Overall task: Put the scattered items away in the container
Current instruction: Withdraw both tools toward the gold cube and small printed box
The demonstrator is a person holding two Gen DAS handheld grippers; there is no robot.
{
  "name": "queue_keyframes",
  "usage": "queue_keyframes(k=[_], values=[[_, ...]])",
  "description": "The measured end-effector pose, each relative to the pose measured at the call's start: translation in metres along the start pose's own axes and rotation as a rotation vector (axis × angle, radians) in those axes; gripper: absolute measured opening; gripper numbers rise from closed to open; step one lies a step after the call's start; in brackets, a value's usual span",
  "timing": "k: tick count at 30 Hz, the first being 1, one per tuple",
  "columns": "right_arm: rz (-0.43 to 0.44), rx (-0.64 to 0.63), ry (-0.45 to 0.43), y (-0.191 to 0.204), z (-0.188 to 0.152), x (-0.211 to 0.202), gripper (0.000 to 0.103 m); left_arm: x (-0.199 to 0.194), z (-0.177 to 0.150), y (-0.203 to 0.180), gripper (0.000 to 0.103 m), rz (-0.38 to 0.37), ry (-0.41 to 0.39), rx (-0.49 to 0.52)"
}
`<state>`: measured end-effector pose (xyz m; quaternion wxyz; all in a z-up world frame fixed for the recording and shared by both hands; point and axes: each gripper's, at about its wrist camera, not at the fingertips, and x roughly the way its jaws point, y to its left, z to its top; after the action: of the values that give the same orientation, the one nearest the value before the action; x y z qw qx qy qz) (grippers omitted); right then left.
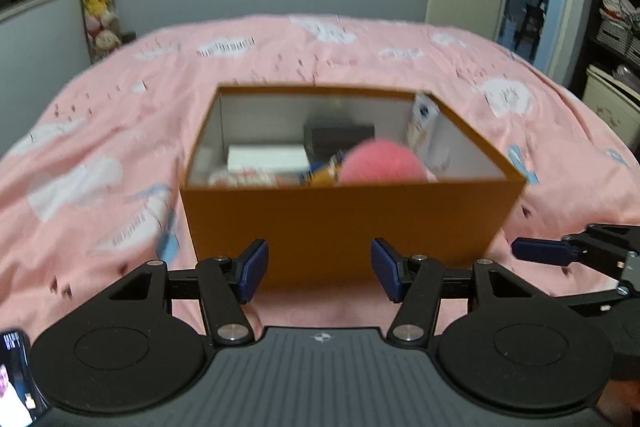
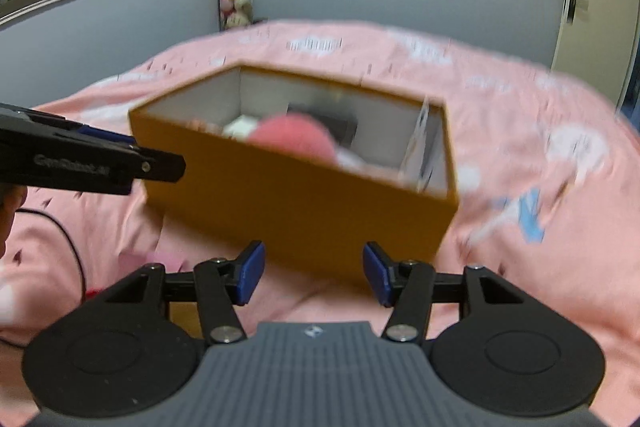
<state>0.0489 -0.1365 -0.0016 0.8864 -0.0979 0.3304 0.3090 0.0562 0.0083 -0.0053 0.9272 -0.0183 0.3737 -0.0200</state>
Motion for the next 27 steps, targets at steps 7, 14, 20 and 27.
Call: queue_keyframes(k=[7, 14, 20, 27], values=[[0.027, 0.014, 0.14, 0.001, -0.021, 0.006, 0.058, 0.003, -0.023, 0.002, 0.067, -0.046, 0.112, 0.039], [0.089, -0.02, 0.295, 0.01, -0.039, 0.01, 0.058, 0.002, -0.04, 0.0, 0.067, -0.098, 0.228, 0.105], [0.149, 0.023, 0.393, 0.011, -0.053, 0.013, 0.058, 0.01, -0.054, -0.008, 0.067, -0.115, 0.321, 0.155], [0.235, 0.103, 0.5, 0.006, -0.066, 0.033, 0.057, 0.013, -0.058, -0.005, 0.067, -0.117, 0.347, 0.149]])
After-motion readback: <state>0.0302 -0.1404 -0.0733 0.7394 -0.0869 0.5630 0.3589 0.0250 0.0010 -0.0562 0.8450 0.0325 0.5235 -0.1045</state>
